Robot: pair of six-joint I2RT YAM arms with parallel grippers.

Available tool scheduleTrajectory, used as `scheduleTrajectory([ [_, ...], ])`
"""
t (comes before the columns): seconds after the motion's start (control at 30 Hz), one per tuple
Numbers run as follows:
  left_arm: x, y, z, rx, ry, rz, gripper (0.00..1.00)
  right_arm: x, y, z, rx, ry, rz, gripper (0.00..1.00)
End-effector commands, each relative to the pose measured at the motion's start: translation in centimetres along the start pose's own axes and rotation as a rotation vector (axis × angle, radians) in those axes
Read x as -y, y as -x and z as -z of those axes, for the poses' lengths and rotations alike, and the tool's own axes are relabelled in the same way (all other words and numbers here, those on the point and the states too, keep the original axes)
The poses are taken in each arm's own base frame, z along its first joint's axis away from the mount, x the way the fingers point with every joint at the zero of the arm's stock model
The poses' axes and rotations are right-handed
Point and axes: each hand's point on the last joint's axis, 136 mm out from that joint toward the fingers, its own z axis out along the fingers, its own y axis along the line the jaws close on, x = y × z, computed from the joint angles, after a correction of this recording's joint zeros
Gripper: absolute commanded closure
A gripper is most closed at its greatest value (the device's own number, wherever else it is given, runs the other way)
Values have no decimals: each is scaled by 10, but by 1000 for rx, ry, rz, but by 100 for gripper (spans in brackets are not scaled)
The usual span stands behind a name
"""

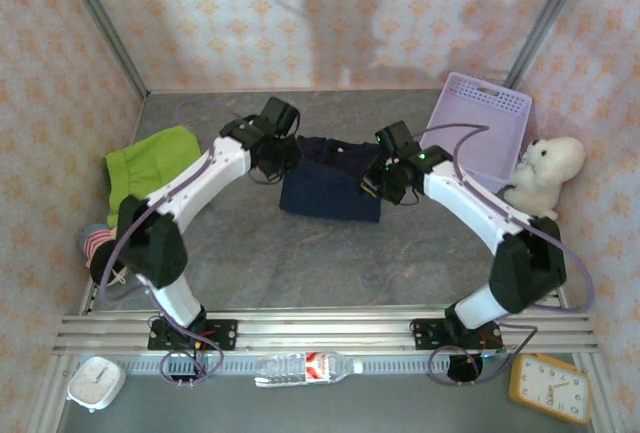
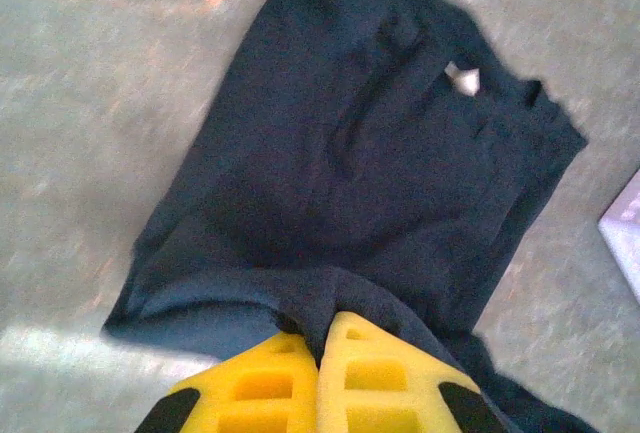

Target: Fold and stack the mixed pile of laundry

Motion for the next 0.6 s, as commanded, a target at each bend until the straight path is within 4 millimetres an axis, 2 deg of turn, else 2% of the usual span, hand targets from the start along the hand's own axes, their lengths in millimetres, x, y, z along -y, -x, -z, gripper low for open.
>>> scheduleTrajectory([
  [0.0, 26, 31, -8, -18, -52, -55, 100, -18, 37, -8, 45, 27, -15, 100],
  [0.1, 47, 58, -43, -36, -60, -63, 100, -30, 84, -32, 82, 47, -68, 97],
  [0.13, 55, 66, -48, -37, -74, -69, 100, -32, 98, -39, 95, 40, -77, 85],
  [0.17, 58, 75, -62, -55, -70, -63, 85, -33, 114, -44, 112, 21, -85, 67],
  [0.2, 56, 82, -72, -71, -45, -49, 56, -32, 131, -48, 133, -3, -95, 50],
  [0.23, 53, 87, -79, -84, -26, -36, 43, -34, 144, -49, 156, -8, -95, 40],
  [0.3, 47, 95, -88, -96, 4, -23, 36, -48, 165, -45, 199, 24, -76, 31],
  [0.33, 47, 99, -86, -84, 2, -23, 35, -54, 170, -42, 210, 33, -63, 26],
  [0.43, 45, 104, -79, -60, -12, -23, 35, -70, 169, -40, 195, 60, -2, 26],
  [0.57, 45, 88, -77, -98, -66, -17, 37, -67, 141, -54, 124, 19, 81, 34],
])
